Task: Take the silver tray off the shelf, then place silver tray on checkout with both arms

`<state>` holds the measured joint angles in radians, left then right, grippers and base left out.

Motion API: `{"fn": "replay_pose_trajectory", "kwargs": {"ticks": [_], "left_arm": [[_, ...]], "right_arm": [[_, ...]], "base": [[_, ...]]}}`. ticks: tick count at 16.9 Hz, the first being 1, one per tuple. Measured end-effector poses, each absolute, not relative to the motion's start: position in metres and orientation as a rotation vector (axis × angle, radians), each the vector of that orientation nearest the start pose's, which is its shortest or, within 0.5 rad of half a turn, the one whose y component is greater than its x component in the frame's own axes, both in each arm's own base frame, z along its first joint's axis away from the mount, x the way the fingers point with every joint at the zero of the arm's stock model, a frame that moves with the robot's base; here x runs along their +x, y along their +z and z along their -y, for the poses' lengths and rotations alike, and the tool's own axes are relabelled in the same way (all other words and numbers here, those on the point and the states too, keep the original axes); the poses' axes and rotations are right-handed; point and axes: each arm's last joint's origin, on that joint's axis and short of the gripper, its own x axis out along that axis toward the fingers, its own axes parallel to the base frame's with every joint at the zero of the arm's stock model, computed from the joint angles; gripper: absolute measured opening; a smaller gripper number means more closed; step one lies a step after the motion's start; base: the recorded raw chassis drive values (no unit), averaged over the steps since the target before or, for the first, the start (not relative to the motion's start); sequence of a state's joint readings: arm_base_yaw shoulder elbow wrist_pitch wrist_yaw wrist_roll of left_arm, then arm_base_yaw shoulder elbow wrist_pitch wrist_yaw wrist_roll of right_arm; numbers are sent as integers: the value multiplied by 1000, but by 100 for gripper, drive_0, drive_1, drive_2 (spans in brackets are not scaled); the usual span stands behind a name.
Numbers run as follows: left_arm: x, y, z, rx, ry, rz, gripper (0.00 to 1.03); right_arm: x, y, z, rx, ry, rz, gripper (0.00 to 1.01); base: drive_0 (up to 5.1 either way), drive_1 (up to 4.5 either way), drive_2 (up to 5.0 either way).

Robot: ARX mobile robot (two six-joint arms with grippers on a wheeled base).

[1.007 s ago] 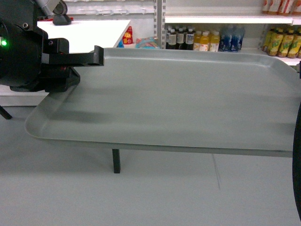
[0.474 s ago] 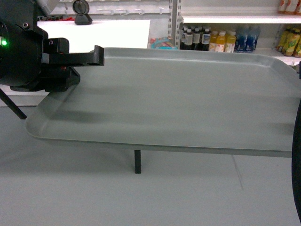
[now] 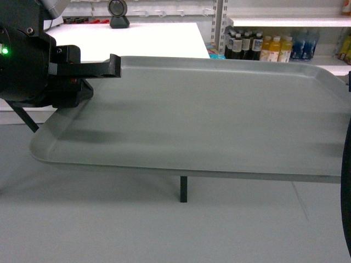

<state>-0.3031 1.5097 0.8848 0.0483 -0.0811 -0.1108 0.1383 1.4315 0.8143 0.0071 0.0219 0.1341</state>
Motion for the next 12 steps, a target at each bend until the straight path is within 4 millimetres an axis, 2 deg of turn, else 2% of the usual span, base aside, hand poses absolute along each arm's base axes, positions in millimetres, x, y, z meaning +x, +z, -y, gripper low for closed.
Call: {"fn": "replay_pose_trajectory", "kwargs": {"ticks": [12], "left_arm": [[305,220,93,5,-184,-576,3]], "right_arm": [[295,217,-40,81,73,-612,3]], "base": [[-502,244,244]]}}
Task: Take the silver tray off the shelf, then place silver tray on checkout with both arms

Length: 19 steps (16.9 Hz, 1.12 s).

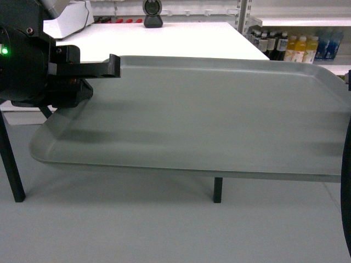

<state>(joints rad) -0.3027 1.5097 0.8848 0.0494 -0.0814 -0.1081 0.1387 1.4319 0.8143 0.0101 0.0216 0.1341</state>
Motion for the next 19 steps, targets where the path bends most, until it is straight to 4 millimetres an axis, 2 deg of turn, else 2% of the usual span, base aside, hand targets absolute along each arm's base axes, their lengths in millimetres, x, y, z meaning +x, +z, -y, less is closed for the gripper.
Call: {"fn": "replay_pose_trajectory", "kwargs": {"ticks": [12,19], "left_arm": [[305,220,93,6,-185,-578,3],[306,220,91,7,-178,-577,3]], "right_arm": [[294,216,-40,81,72,-616,3],[294,217,-43,78,77,-613,3]], "base": [[-486,249,249],[0,0,0]]}}
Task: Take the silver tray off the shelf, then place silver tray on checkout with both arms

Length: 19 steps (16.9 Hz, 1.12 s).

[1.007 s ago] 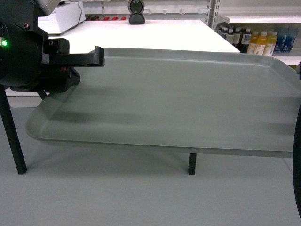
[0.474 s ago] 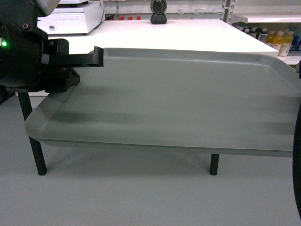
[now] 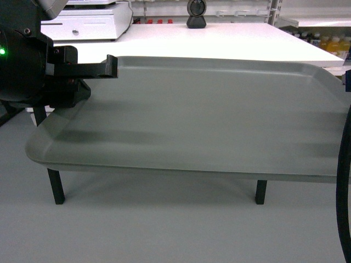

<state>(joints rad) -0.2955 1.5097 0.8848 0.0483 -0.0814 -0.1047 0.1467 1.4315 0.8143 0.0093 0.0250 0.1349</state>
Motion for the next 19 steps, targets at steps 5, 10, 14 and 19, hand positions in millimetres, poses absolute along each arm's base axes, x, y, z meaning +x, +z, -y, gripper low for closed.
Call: {"fn": "replay_pose_trajectory", "kwargs": {"ticks": [5,10,14,19], "left_arm": [[305,220,93,8,-184,-575,3],[305,220,93,8,-184,-573,3],[305,220,93,8,-184,-575,3],[305,220,93,8,-184,-575,3]], "right_arm": [[294,217,-41,79,73,-614,3],[294,217,-41,79,73,-612,3],[294,217,-41,79,73,-616,3],[294,217,-42,79,73,-616,3]], "base": [[0,0,0],[6,278,-266],[22,445,-401],[13,437,-411]]}}
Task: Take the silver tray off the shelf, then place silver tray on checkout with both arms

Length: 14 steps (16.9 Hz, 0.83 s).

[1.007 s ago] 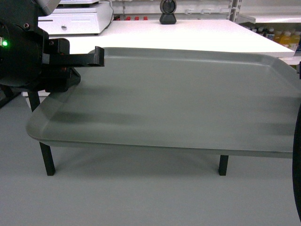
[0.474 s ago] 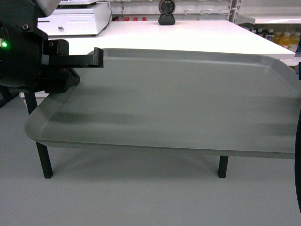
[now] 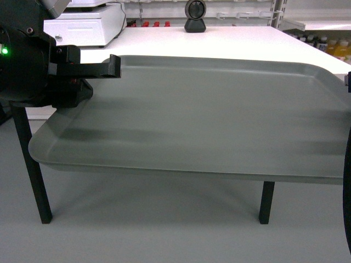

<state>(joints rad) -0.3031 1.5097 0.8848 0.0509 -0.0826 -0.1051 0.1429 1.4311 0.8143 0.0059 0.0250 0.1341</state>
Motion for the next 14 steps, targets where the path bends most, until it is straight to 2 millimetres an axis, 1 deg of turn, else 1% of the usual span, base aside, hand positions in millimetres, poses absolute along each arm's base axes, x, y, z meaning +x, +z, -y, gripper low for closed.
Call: {"fn": "replay_pose_trajectory", "kwargs": {"ticks": [14], "left_arm": [[305,219,93,9,-183,-578,3]], "right_arm": [[294,217,-42,78,73,-614,3]], "base": [[7,431,-417]]}}
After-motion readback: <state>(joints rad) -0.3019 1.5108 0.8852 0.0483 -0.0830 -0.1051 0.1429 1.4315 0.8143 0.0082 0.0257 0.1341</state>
